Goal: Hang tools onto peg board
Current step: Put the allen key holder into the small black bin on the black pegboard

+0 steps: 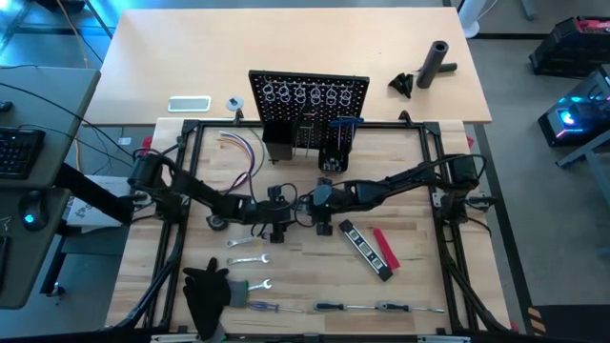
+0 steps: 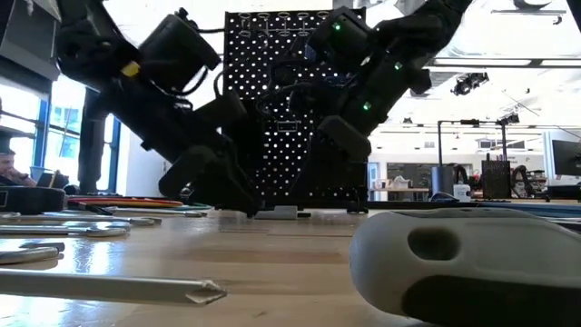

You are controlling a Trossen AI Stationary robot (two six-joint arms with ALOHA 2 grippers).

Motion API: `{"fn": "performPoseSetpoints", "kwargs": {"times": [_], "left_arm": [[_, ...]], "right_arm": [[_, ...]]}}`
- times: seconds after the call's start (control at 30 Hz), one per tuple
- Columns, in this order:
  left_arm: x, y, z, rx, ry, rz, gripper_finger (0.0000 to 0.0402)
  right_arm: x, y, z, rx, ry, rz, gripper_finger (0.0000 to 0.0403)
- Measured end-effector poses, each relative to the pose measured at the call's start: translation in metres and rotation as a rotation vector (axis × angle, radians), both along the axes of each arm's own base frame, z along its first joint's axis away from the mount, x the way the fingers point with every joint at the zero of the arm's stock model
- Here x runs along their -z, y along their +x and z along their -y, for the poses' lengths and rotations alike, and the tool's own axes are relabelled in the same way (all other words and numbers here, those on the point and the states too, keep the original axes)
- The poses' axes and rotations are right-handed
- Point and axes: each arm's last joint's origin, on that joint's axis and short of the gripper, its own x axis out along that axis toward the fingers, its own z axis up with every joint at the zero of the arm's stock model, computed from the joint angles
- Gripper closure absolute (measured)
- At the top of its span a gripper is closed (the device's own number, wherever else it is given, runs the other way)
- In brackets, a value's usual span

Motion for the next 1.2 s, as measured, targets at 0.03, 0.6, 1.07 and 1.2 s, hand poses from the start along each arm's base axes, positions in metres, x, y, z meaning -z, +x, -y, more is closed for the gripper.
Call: {"fn": "performPoseSetpoints", "kwargs": {"times": [0.03,0.6,1.07,1.2], "left_arm": [[0.001,0.0,-0.003,0.005,-0.007,-0.008,0.0182],[0.006,0.004,-0.034,0.034,-0.104,-0.015,0.0182],[0.008,0.005,-0.039,0.023,-0.132,0.001,0.0182],[0.008,0.004,-0.039,0.024,-0.136,0.0,0.0181]], "right_arm": [[0.001,0.0,0.0,0.001,-0.001,0.001,0.0261],[0.027,-0.018,0.016,-0.084,0.03,0.142,0.025],[0.045,-0.012,0.013,-0.131,0.0,0.157,0.0239],[0.044,-0.012,0.008,-0.144,-0.039,0.167,0.0206]]}}
